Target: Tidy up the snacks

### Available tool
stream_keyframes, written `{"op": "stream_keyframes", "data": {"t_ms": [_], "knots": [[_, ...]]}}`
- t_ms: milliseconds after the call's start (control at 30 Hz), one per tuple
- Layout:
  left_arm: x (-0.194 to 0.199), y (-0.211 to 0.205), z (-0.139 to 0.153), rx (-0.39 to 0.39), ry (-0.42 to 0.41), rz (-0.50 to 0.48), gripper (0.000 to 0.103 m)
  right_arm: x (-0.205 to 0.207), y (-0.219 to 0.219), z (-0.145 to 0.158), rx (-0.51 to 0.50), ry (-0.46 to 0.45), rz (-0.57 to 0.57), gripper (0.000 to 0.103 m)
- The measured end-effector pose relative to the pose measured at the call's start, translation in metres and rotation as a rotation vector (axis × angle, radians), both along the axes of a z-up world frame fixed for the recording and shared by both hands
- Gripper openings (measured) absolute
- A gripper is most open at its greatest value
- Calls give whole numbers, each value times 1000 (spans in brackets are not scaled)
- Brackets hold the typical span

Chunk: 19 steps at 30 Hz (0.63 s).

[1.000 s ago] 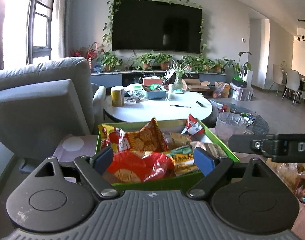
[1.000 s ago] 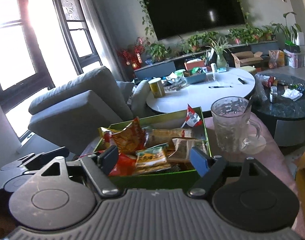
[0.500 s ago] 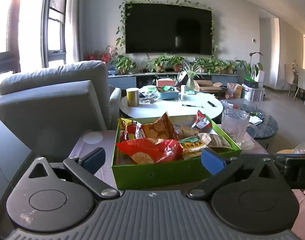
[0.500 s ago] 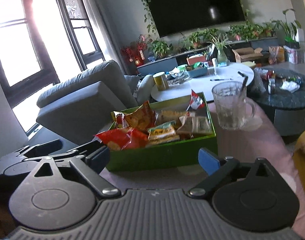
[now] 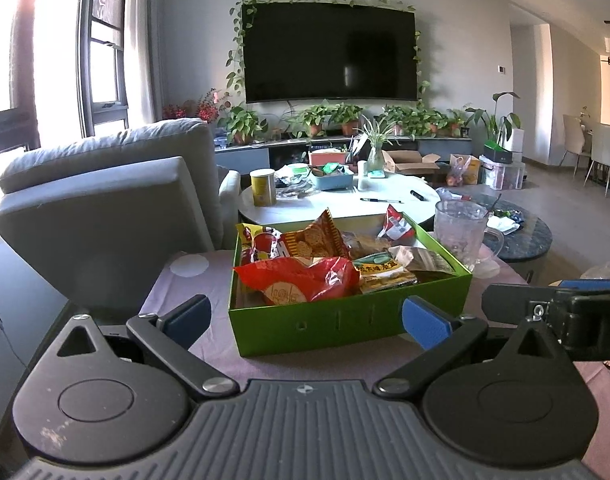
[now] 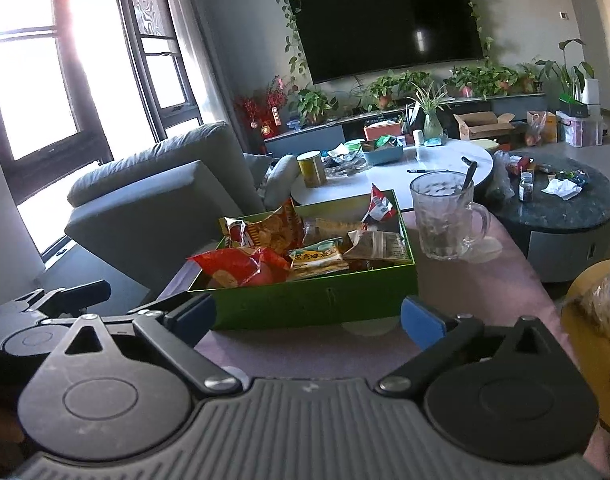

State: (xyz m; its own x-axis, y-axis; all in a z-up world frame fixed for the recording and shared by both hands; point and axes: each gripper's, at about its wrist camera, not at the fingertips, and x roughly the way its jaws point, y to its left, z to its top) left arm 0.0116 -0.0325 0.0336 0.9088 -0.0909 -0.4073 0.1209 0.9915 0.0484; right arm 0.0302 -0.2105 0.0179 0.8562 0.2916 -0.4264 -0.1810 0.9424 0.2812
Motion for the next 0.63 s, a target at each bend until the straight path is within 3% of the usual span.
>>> {"op": "stream_keyframes", "data": {"t_ms": [633], "knots": [[-1, 3, -5, -1, 18, 10, 103, -7, 4, -7, -4, 15, 5, 59]]}}
